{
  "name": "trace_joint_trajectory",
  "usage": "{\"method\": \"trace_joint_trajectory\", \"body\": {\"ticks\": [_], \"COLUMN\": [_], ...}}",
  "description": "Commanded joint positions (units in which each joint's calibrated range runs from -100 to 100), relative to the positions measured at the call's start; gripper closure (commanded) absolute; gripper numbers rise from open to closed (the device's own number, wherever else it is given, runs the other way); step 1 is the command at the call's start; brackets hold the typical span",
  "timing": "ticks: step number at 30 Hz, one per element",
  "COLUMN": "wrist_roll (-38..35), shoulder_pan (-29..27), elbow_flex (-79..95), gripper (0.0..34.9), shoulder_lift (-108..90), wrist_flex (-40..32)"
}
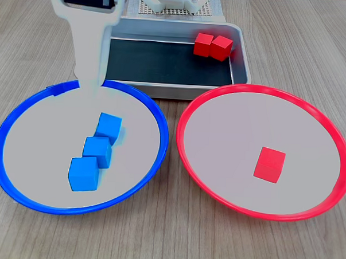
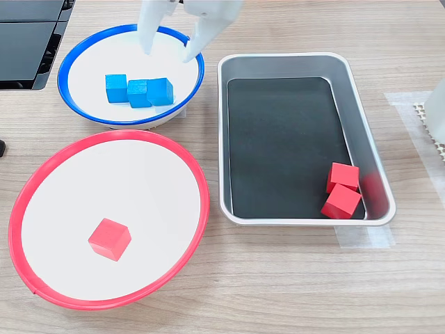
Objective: Move six blocks from tray to matching dishes
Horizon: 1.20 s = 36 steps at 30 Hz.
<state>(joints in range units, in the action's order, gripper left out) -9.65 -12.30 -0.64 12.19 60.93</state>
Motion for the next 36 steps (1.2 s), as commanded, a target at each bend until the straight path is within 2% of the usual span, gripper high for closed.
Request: {"method": "trace_joint_trajectory", "body": {"ticks": [1,2,3,7,11,15,18,22,29,33,36], "wrist_roll": [-1.6,-2.4,-3.6,-11.7,-17.1,-22.8,-27.4,-29.7,-31.3,-32.6,-32.9], "shoulder_pan": [2.2,2.8,3.7,9.3,16.1,20.0,22.3,26.3,30.7,31.5,31.5], "elbow_flex": [4.3,5.9,7.4,18.1,34.5,47.2,53.8,56.6,56.5,56.5,57.1], "gripper": [21.0,26.5,34.6,34.8,34.8,34.8,34.8,34.7,28.3,22.4,22.2], "shoulder_lift": [-7.0,-8.6,-10.2,-18.6,-30.7,-40.2,-45.5,-47.4,-44.6,-43.2,-42.3], "wrist_flex": [0.4,1.0,2.6,12.4,13.6,13.4,14.1,13.8,11.6,11.0,9.6]}}
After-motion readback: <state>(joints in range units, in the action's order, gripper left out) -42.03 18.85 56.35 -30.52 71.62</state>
